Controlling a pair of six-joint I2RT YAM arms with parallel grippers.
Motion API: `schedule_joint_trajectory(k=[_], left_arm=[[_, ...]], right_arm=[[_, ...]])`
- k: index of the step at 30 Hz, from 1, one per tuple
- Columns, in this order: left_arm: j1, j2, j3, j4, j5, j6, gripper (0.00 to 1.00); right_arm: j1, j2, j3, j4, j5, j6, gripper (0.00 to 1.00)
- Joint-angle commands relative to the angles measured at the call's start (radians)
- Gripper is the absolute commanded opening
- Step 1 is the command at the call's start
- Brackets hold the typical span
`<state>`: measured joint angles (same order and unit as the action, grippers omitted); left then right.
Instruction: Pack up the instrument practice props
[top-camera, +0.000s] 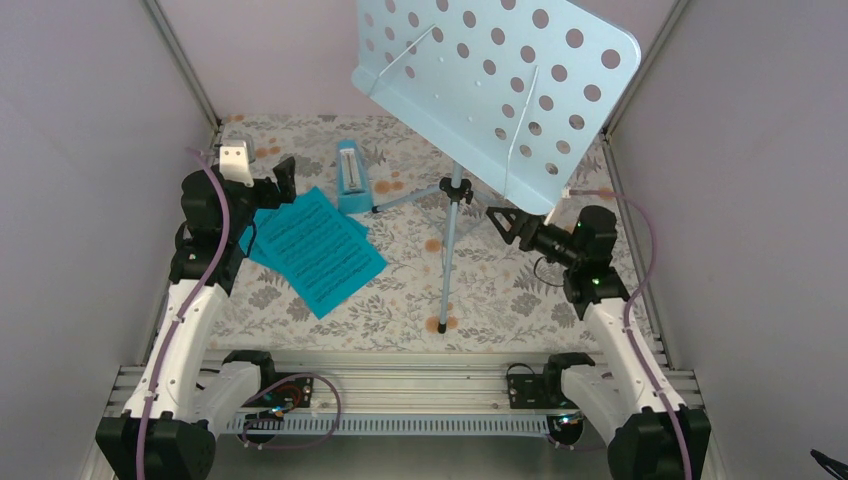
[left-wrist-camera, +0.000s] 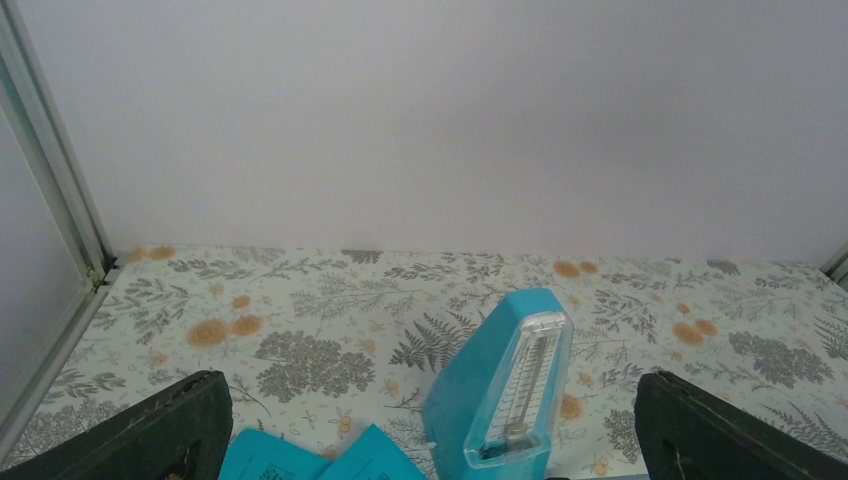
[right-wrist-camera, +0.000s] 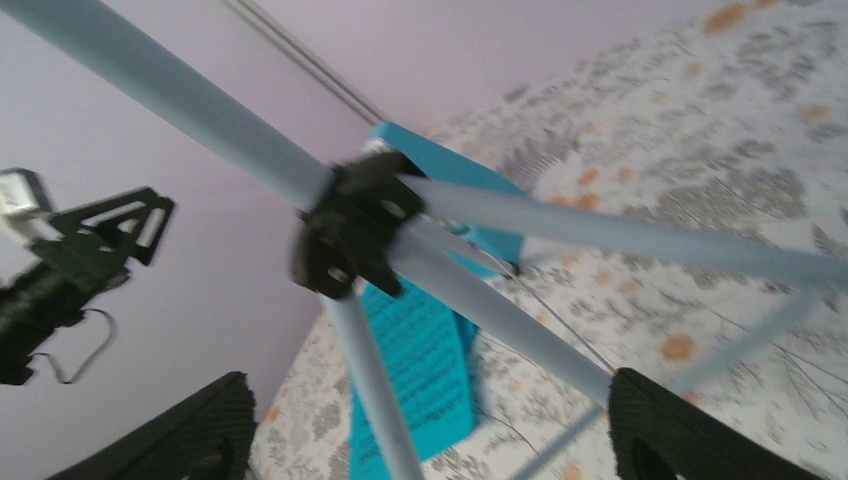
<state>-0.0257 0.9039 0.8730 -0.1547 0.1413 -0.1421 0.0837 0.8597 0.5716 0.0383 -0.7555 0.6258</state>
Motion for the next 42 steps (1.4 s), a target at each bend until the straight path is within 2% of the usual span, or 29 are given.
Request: schedule_joint_trajectory(k=[1,12,19,28,35,42], left_arm=[[0.001,-0.005,0.016,0.001,0.012,-0.001,1.00],[0.001,0.002,0.015,0.000,0.015,-0.002,1.00],[0.001,0.004,0.017,-0.002,0.017,-0.002,1.00],[0.001,0.006,0.018,-0.003,0.020,-0.002,1.00],[0.001,0.009,0.018,-0.003,0.025,-0.002,1.00],[0.001,0.008,0.019,-0.004,0.024,-0.002,1.00]], right_arm=[[-0.005,0.046,0.061,0.101,-0.096,-0.017,0.74],[0.080,0.188,0.149,0.121,-0.142,-0.234,0.45],[0.137,0.219,0.189,0.074,-0.046,-0.374,0.27],[0.167,0.239,0.197,0.063,0.074,-0.462,0.25],[0.185,0.252,0.204,0.073,0.104,-0.484,0.29],[0.205,0.283,0.228,0.053,0.115,-0.545,0.06]])
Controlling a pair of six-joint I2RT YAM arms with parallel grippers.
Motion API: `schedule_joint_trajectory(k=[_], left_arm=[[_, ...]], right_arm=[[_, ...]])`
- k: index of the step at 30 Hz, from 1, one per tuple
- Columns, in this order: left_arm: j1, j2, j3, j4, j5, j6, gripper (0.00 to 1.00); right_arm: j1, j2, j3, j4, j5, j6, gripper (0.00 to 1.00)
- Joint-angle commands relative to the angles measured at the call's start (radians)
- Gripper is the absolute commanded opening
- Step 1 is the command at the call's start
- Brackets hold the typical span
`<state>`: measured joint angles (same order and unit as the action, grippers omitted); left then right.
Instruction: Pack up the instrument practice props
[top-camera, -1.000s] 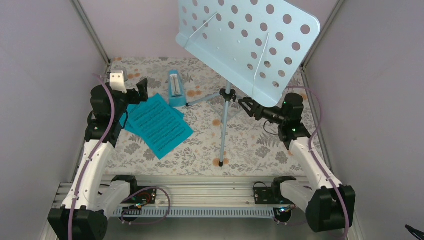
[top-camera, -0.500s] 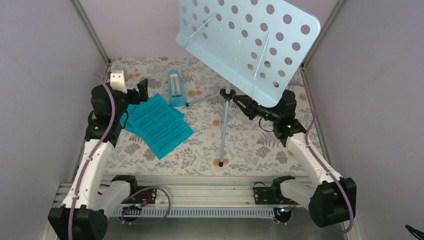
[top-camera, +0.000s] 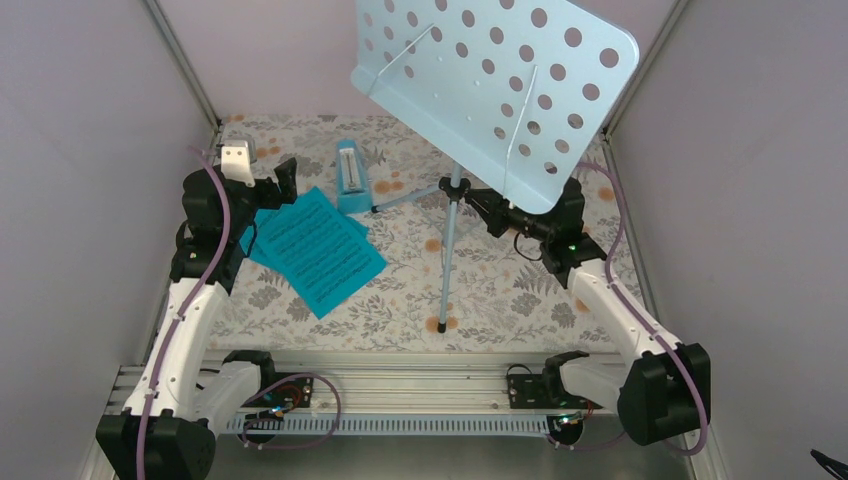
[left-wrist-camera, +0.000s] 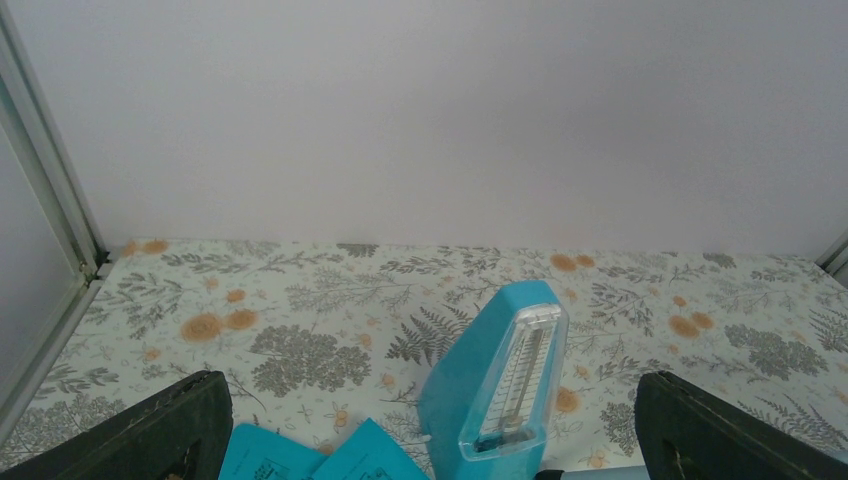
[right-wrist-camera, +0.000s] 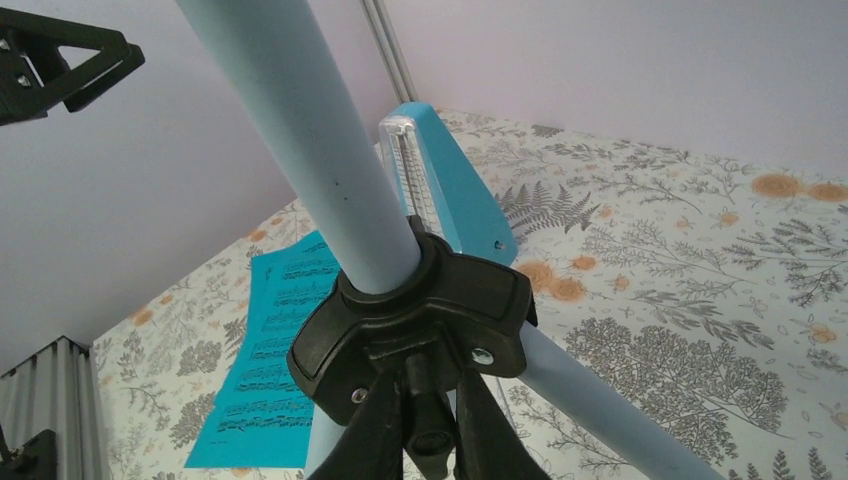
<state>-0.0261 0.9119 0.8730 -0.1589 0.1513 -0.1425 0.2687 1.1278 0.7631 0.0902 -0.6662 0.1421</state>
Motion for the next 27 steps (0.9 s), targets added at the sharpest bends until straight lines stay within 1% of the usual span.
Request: schedule_joint_trajectory(k=[1,4,9,12,20,23,24,25,27], left_arm=[[0.001,0.000,0.018,-0.001,0.016,-0.002,1.00],[0.002,0.000,0.018,0.000,0.016,-0.003,1.00],[0.002,0.001,0.018,0.001,0.022,-0.006,1.00],[0.002,0.002,0.017,0.001,0.025,-0.007,1.00],[0.002,0.005,0.017,0.002,0.025,-0.008,1.00],[0.002,0.007,0.016,0.002,0.027,-0.009,1.00],[0.001,0.007,0.017,0.003,0.027,-0.010,1.00],[0.002,0.006,0.016,0.002,0.027,-0.009,1.00],[0.002,0.004,0.017,0.001,0.028,-0.009,1.00]], right_arm=[[0.023,0.014,0.034,0.002,0.036,-0.080,0.05],[0.039,-0.007,0.010,0.014,0.098,-0.143,0.04],[0.064,-0.075,-0.070,0.123,0.242,-0.270,0.04],[0.064,-0.085,-0.082,0.135,0.307,-0.340,0.04],[0.077,-0.072,-0.101,0.171,0.387,-0.489,0.05],[0.082,-0.089,-0.116,0.193,0.421,-0.501,0.06],[0.084,-0.096,-0.124,0.207,0.429,-0.488,0.08],[0.084,-0.110,-0.129,0.215,0.428,-0.470,0.13],[0.084,-0.137,-0.141,0.226,0.416,-0.429,0.31]])
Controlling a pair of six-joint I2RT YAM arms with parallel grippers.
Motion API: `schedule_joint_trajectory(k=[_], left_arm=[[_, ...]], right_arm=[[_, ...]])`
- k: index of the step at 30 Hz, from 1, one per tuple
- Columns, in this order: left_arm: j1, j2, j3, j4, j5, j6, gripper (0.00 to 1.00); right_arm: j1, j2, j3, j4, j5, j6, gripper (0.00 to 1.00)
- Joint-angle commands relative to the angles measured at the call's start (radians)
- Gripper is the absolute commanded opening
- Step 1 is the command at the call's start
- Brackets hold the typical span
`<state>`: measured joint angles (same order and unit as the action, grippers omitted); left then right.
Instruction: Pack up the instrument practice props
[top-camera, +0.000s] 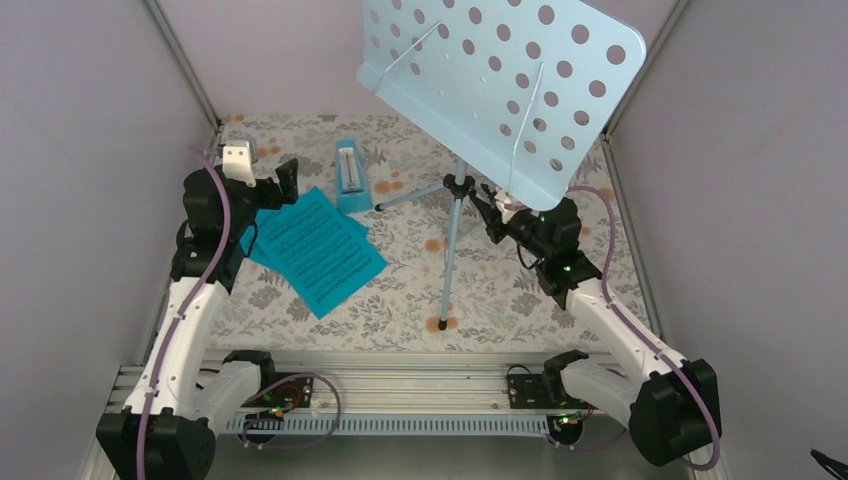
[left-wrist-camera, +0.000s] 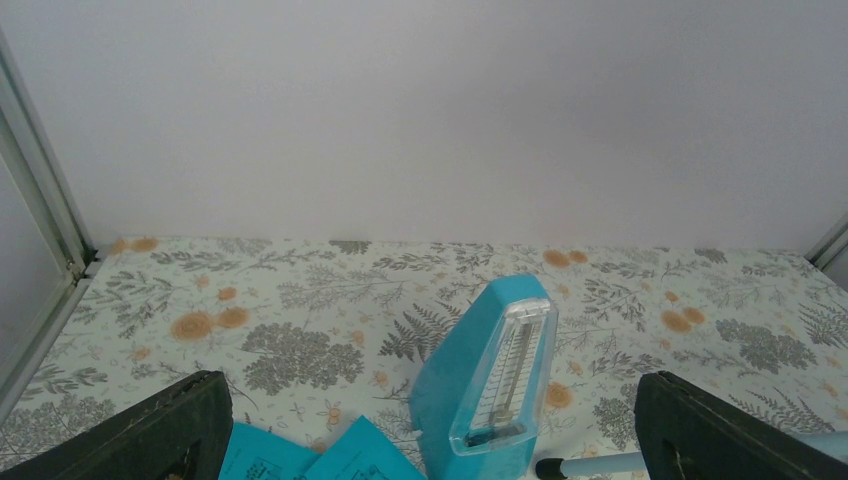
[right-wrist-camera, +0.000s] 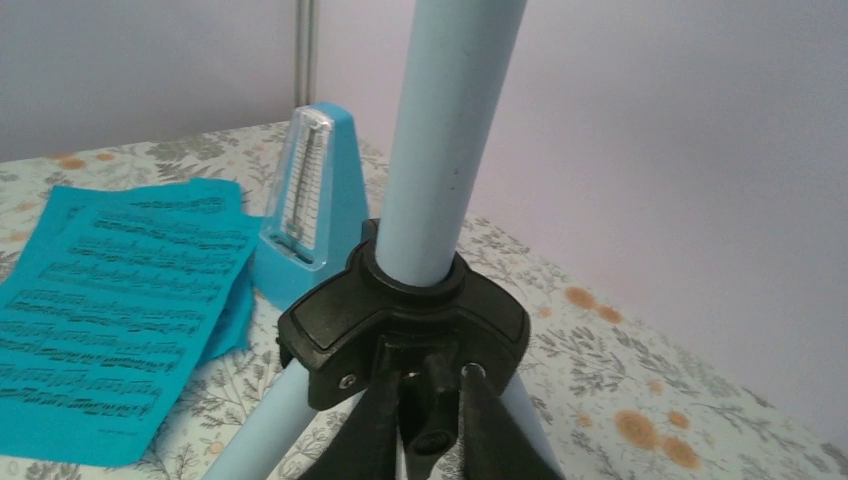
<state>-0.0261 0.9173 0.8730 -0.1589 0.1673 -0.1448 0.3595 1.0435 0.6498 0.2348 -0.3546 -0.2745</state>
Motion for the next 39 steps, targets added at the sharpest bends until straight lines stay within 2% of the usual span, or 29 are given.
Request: schedule_joint_trajectory(k=[1,3,6,13,17,21,24,25,31,34,39], left_arm=[[0.002,-0.002,0.016,0.001,0.009,-0.006,1.00],[0.001,-0.003,0.017,0.001,0.007,-0.006,1.00],[0.001,-0.004,0.017,0.001,0.005,-0.006,1.00],[0.002,-0.006,0.017,0.001,0.009,-0.009,1.00],[0.002,-0.005,0.017,-0.001,0.006,-0.010,1.00],[0.001,-0.003,0.020,-0.007,0.003,-0.012,1.00],[0.002,-0.004,0.019,-0.008,0.001,-0.013,1.00],[0.002,-0.006,0.019,-0.008,0.002,-0.014,1.00],[0.001,0.000,0.020,-0.008,0.010,-0.022,1.00],[0.002,0.000,0.020,-0.008,0.011,-0.024,1.00],[0.001,0.004,0.020,-0.008,0.011,-0.029,1.00]], right_arm=[[-0.007,-0.070,-0.033,0.087,0.096,0.015,0.40],[-0.007,-0.109,-0.057,0.108,0.079,0.091,0.53],[-0.013,-0.179,-0.122,0.146,0.143,0.333,0.78],[-0.040,-0.337,-0.255,0.174,0.134,0.828,0.94],[-0.046,-0.332,-0.169,0.086,0.051,1.100,0.96],[-0.047,-0.260,-0.076,0.007,-0.045,1.454,0.96],[-0.047,-0.206,-0.038,0.007,-0.127,1.666,0.92],[-0.046,-0.193,-0.025,0.008,-0.146,1.720,0.87],[-0.046,-0.154,0.076,-0.222,-0.127,1.908,0.86],[-0.047,-0.133,0.092,-0.281,-0.135,1.984,0.85],[-0.046,-0.054,0.123,-0.340,-0.204,2.058,0.78]])
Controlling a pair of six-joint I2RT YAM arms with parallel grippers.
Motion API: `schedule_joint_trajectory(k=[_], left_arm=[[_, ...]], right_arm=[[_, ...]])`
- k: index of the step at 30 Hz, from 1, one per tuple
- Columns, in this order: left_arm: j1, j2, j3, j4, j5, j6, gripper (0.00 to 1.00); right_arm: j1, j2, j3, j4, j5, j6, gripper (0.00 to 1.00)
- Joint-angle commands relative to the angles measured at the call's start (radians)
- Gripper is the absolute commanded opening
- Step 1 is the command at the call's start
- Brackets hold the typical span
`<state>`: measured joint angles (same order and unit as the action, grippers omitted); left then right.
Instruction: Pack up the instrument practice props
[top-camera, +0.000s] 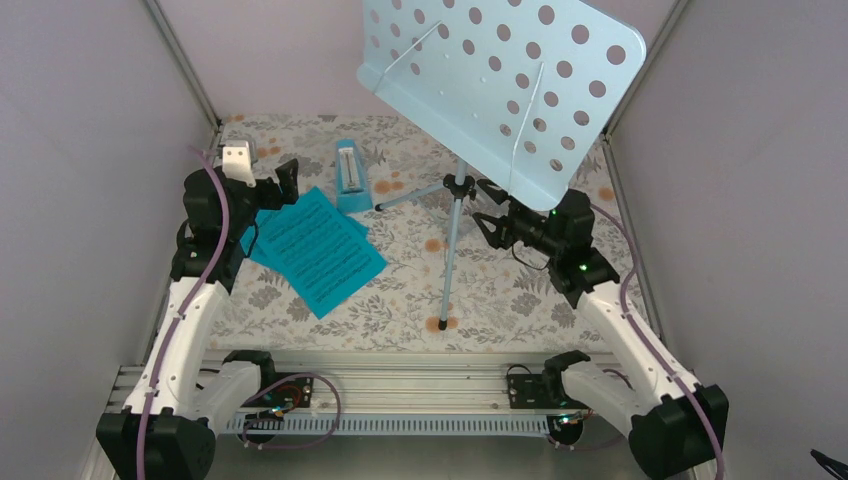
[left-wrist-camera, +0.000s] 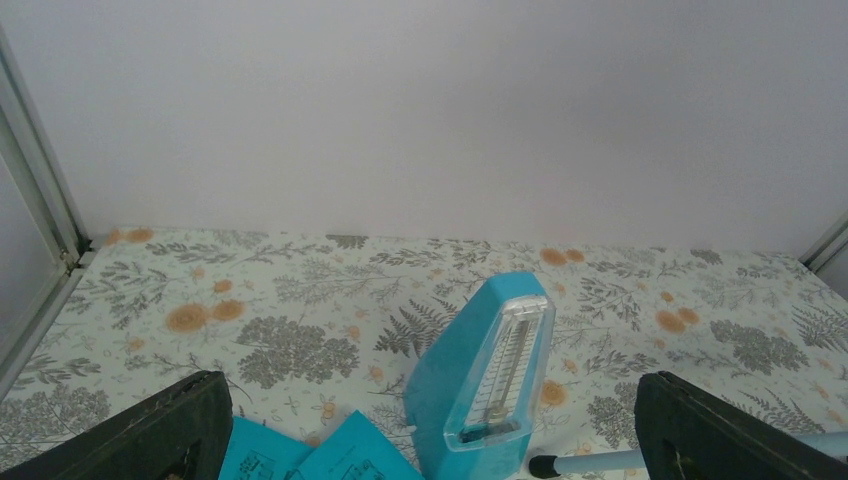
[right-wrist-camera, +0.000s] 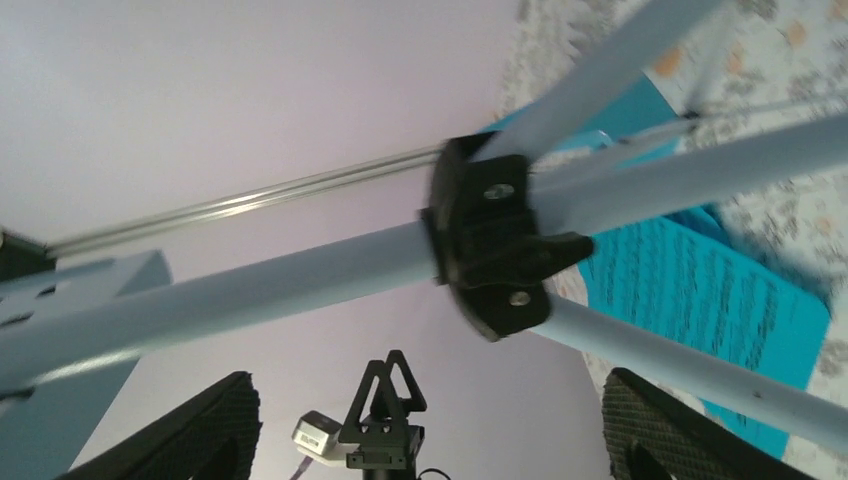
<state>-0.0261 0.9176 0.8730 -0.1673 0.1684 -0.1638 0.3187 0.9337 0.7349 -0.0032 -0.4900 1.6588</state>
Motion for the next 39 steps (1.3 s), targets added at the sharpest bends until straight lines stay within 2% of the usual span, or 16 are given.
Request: schedule_joint_trajectory(k=[1,4,11,14,28,33,36,39], left_arm=[[0.002,0.005,0.019,0.000,0.010,-0.010,1.00],[0.002,0.005,0.019,0.000,0.011,-0.011,1.00],[0.001,0.006,0.020,0.000,0.015,-0.013,1.00],[0.001,0.005,0.020,0.000,0.017,-0.014,1.00],[0.002,0.000,0.019,0.004,0.026,-0.016,1.00],[0.001,-0.001,0.018,0.003,0.025,-0.017,1.00],[0.002,-0.001,0.018,0.004,0.026,-0.016,1.00],[0.001,-0.001,0.018,0.003,0.026,-0.017,1.00]], right_arm=[[-0.006,0.078,0.046,-0.109,-0.078,0.129,0.76],[-0.005,0.112,0.063,-0.080,-0.096,0.142,0.71],[-0.006,0.145,0.098,-0.076,-0.053,0.174,0.71],[-0.005,0.162,0.102,-0.067,-0.052,0.187,0.67],[-0.007,0.135,0.085,-0.070,0.010,0.233,0.25],[-0.007,0.133,0.084,-0.070,0.014,0.229,0.13],[-0.006,0.132,0.075,-0.065,0.009,0.230,0.14],[-0.007,0.132,0.067,-0.064,0.007,0.232,0.29]])
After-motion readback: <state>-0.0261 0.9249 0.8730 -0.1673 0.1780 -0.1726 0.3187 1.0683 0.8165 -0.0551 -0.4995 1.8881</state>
